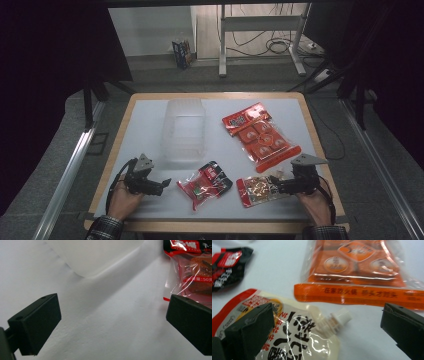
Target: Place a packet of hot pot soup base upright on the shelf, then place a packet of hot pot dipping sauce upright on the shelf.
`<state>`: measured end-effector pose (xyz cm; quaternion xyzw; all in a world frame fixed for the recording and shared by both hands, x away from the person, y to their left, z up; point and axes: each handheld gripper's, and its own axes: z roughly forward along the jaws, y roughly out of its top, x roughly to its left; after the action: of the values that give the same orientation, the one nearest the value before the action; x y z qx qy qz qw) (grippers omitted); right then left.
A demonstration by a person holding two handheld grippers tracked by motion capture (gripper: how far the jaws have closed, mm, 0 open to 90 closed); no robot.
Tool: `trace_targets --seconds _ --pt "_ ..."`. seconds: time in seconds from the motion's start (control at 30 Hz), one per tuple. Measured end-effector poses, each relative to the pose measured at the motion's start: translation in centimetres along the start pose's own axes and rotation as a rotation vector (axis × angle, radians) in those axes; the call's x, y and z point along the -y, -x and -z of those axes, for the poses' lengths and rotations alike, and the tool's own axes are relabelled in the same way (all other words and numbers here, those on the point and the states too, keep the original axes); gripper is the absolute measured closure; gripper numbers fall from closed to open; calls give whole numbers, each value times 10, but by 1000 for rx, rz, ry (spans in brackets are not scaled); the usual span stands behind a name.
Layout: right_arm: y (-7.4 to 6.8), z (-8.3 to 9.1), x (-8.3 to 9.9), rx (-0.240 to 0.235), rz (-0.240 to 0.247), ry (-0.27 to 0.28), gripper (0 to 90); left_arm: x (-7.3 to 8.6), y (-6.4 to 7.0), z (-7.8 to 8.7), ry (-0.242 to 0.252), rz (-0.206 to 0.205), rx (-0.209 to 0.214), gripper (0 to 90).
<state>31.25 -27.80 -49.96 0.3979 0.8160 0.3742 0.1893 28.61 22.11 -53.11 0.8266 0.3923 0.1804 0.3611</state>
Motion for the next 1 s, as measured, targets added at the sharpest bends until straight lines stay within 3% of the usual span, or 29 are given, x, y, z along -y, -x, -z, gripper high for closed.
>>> trace_targets --seconds 0.13,0.2,0.53,1.0 --pt "-2 -2 -1 -9 15 10 0 0 0 -1 19 -19 7 0" --pt "-2 -1 -1 -6 19 18 0 -1 0 2 25 -45 -21 0" --pt "-4 -5 -2 -16 27 7 0 1 -5 8 44 -12 -40 0" --pt "-6 -6 -3 -6 31 2 0 1 -5 9 37 -22 -48 0"
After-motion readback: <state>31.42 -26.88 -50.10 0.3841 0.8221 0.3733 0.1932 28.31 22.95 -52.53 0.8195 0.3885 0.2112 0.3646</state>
